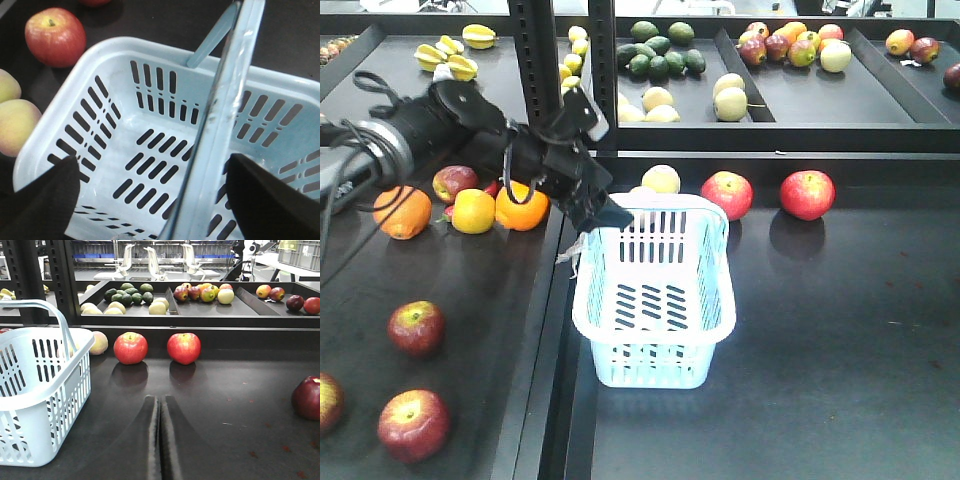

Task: Pick three apples into basket with both arms
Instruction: 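Lower the open left gripper around the light-blue basket handle, then close the left gripper on the handle and lift the basket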

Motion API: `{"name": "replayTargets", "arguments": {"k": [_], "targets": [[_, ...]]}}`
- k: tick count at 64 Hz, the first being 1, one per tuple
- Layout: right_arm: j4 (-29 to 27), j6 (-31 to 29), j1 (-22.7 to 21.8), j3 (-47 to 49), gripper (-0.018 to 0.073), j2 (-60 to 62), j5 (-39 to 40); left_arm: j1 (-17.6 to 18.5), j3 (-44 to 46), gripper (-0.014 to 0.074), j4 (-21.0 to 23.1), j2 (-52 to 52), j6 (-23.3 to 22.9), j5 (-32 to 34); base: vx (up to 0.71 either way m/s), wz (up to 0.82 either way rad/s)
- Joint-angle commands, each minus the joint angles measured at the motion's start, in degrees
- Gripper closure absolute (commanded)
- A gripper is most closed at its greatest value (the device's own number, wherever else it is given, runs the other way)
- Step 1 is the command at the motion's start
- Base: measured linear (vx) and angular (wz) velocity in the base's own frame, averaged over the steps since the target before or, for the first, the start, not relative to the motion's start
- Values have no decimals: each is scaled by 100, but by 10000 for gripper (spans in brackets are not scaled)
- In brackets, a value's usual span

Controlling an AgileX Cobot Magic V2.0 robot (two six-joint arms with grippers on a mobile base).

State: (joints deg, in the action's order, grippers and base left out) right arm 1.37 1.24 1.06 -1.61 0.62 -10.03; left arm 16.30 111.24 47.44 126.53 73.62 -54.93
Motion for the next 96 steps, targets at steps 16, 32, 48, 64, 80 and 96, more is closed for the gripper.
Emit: {"name": "replayTargets", "arguments": {"k": [16,32,48,64,80,96], "targets": [[62,-51,-45,-83,564,58,407,38,194,134,260,-259,2,135,0,0],[62,-51,-45,-83,564,58,407,38,194,416,260,-213,-50,-55,0,0],[62,-51,-45,-83,564,58,415,38,194,605,481,-246,-207,-750,0,0],[62,-51,-45,-83,564,58,415,38,194,605,1408,-659,-819,-1558,0,0],[62,-51,-45,-83,564,58,415,45,194,605,1335,-1515,-2678,-1685,0,0],[62,-51,-45,-83,564,58,415,410,189,605,-528,-2417,-5260,-1685,0,0]]}}
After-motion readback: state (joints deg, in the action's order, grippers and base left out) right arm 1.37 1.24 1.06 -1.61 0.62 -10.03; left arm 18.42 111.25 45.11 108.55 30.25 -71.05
